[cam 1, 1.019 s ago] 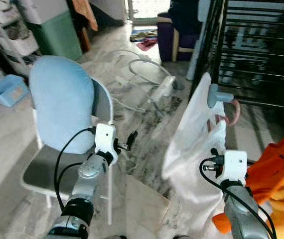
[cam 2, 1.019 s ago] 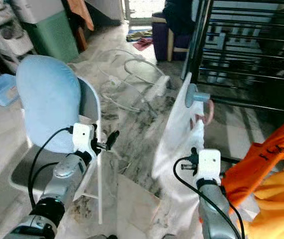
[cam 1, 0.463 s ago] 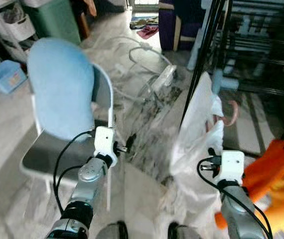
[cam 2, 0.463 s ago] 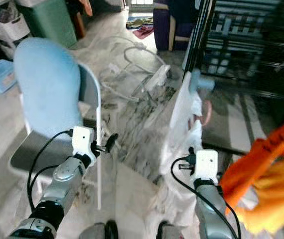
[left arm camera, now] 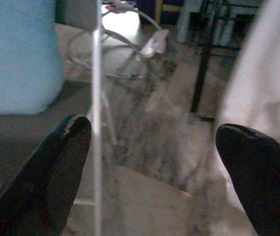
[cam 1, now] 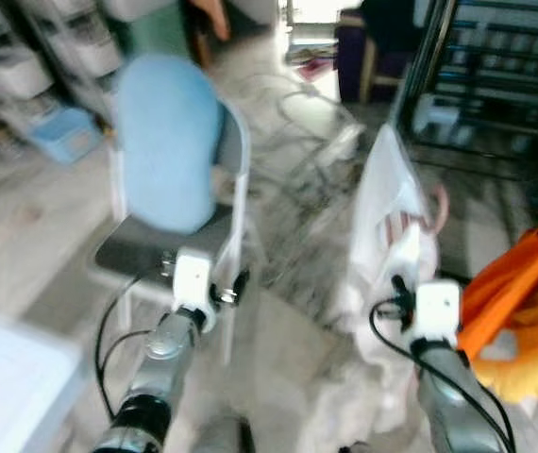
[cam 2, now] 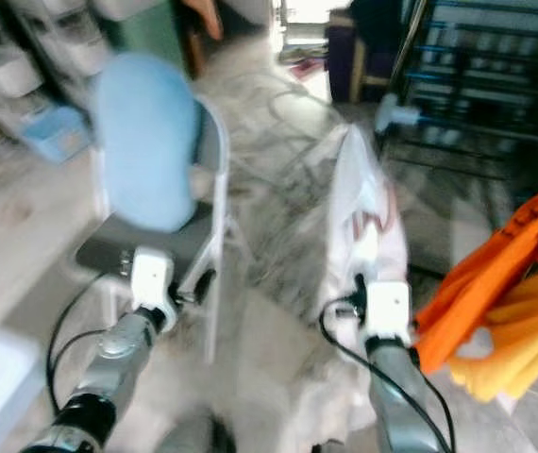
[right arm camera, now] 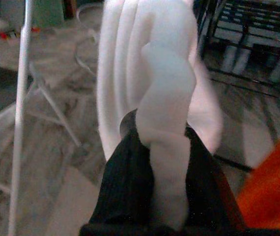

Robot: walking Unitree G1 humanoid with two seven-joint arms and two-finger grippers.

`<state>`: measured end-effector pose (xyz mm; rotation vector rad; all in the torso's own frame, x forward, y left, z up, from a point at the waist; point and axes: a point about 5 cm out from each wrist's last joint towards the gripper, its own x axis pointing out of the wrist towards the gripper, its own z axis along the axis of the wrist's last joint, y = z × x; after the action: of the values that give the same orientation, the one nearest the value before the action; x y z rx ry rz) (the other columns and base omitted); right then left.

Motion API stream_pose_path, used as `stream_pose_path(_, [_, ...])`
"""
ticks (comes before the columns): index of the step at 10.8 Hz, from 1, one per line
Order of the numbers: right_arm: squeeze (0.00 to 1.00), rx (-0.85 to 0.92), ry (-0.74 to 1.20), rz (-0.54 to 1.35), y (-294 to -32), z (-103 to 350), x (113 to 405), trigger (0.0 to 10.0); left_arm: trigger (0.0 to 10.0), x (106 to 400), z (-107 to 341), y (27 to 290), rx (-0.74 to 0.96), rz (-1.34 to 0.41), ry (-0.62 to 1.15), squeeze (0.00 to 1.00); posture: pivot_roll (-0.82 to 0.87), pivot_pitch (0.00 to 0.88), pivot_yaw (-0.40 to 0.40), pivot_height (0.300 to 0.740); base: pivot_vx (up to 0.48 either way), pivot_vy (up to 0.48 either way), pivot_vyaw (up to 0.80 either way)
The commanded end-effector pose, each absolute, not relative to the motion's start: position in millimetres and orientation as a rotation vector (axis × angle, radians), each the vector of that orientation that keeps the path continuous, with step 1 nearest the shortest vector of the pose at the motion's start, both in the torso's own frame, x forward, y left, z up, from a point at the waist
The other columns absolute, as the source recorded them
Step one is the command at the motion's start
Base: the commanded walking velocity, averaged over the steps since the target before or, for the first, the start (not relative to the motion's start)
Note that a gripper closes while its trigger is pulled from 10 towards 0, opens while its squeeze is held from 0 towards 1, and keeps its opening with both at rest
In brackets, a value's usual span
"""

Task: Hang hanger

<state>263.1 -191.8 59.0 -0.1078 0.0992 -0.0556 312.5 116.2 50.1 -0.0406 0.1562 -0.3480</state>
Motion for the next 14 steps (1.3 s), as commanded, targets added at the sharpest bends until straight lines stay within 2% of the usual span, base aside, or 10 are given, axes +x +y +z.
stream_pose_path(1, [0.0, -0.103, 0.061, -0.057, -190, 65, 266, 10.0, 10.0, 315, 55, 115, -0.029, -0.353, 0.137, 0.0, -0.14, 0.105, 0.063, 0.74, -0.398, 0.0, 0.0])
stream_pose_path(12, [0.0, -0.107, 0.064, -0.004, -182, 65, 270, 10.0, 10.0, 307, 46, 121, -0.001, -0.335, 0.151, 0.0, -0.12, 0.111, 0.044, 0.74, -0.399, 0.0, 0.0])
stream_pose_path(14, [0.0, -0.102, 0.07, 0.005, -182, 64, 269, 10.0, 10.0, 306, 45, 122, -0.009, -0.341, 0.156, 0.0, -0.13, 0.111, 0.042, 0.74, 0.0, 0.0, 0.0])
